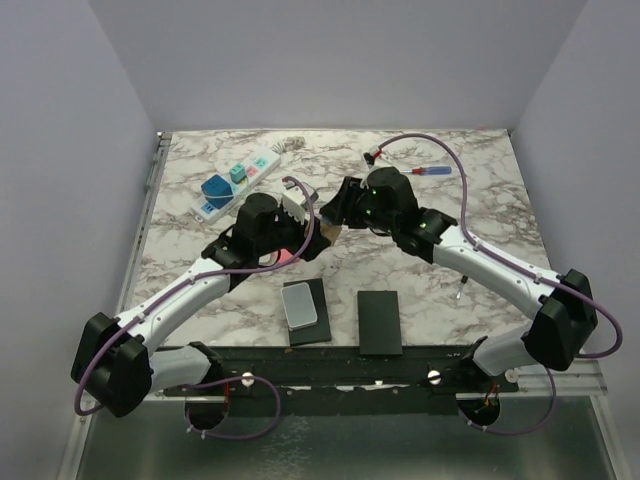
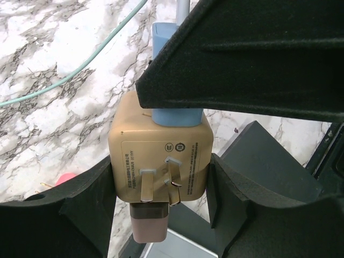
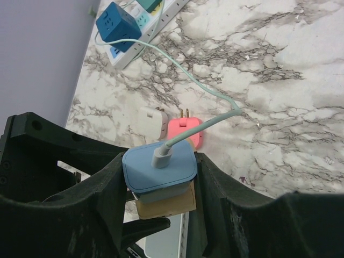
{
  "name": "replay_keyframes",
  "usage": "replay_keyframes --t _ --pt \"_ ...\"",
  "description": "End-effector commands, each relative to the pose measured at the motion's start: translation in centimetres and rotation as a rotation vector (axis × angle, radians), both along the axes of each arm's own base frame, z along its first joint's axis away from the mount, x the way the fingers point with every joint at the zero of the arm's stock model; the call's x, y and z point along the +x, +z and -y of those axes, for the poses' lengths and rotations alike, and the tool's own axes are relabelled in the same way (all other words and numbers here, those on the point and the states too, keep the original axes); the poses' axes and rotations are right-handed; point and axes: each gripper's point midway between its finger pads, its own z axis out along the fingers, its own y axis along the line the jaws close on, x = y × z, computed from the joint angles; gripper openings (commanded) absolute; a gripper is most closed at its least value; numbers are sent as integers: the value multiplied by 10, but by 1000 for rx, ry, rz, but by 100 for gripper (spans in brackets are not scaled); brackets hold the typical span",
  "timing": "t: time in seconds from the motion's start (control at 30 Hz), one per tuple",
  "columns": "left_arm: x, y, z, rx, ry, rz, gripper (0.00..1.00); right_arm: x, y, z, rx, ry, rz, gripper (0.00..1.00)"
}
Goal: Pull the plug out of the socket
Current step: Remove the plug from the socket.
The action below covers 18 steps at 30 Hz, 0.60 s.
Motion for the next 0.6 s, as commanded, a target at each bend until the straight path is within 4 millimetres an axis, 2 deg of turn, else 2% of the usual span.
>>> replay_keyframes --t 0.0,0.33,0.57 --pt "-6 18 5 -37 -63 52 0 9 16 -6 35 37 10 1" --pt "-13 19 9 -43 -111 57 0 18 -9 -7 57 86 -93 0" --pt "-7 14 7 -34 -74 35 0 19 -9 -8 59 93 -91 1"
